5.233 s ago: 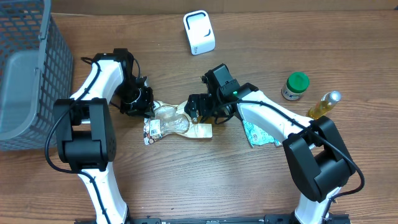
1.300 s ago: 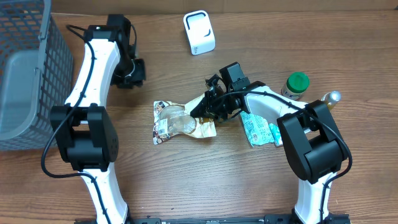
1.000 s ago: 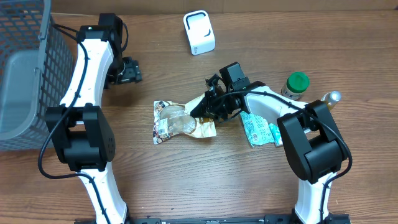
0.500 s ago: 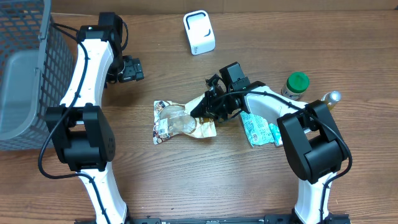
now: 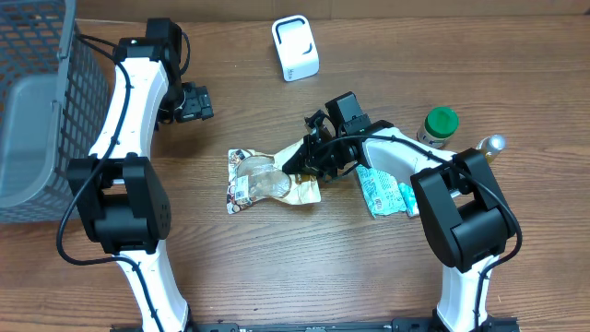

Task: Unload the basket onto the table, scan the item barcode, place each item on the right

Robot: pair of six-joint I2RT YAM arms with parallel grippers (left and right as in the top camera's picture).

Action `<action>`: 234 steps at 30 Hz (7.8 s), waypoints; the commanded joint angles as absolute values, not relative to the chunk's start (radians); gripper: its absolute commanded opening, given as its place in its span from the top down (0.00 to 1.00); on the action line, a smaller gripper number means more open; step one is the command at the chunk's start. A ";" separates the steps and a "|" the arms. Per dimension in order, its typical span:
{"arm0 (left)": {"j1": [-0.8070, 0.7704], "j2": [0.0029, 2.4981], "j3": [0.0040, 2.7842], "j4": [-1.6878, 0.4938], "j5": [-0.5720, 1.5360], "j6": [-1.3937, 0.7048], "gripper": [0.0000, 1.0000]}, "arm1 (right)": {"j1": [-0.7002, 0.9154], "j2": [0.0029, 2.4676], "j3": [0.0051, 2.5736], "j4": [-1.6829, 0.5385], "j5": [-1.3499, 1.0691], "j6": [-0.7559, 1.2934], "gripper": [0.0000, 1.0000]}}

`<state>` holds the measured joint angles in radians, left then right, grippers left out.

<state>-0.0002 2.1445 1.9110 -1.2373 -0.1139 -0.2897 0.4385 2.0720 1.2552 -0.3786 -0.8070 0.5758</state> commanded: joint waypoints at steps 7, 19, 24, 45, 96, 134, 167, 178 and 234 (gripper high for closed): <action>0.000 2.122 1.913 -1.237 -0.127 -0.303 0.00 | 0.436 2.085 1.250 -0.375 -0.862 0.568 0.96; 0.000 2.122 1.913 -1.237 -0.127 -0.303 0.00 | 0.436 2.034 1.252 -0.371 -0.892 0.567 0.96; 0.000 2.122 1.913 -1.236 -0.127 -0.303 0.00 | 0.436 1.931 1.252 -0.369 -0.892 0.541 0.96; -0.001 2.122 1.913 -1.236 -0.127 -0.303 0.00 | 0.436 1.603 1.615 -0.728 -0.460 0.254 0.97; -0.001 2.122 1.913 -1.236 -0.127 -0.303 0.00 | 0.494 2.168 1.806 -0.039 0.186 -0.730 0.96; -0.001 2.122 1.913 -1.236 -0.127 -0.303 0.00 | 0.475 2.095 1.808 -0.161 -0.074 -0.279 0.96; 0.000 2.122 1.913 -1.236 -0.127 -0.303 0.00 | 0.430 1.940 1.719 -1.193 -0.249 0.273 0.87; 0.000 2.122 1.913 -1.236 -0.127 -0.303 0.00 | 0.430 1.940 1.719 -1.221 -0.097 0.273 0.00; -0.001 2.122 1.913 -1.236 -0.127 -0.303 0.00 | 0.430 1.923 1.720 -1.206 -0.097 0.273 0.00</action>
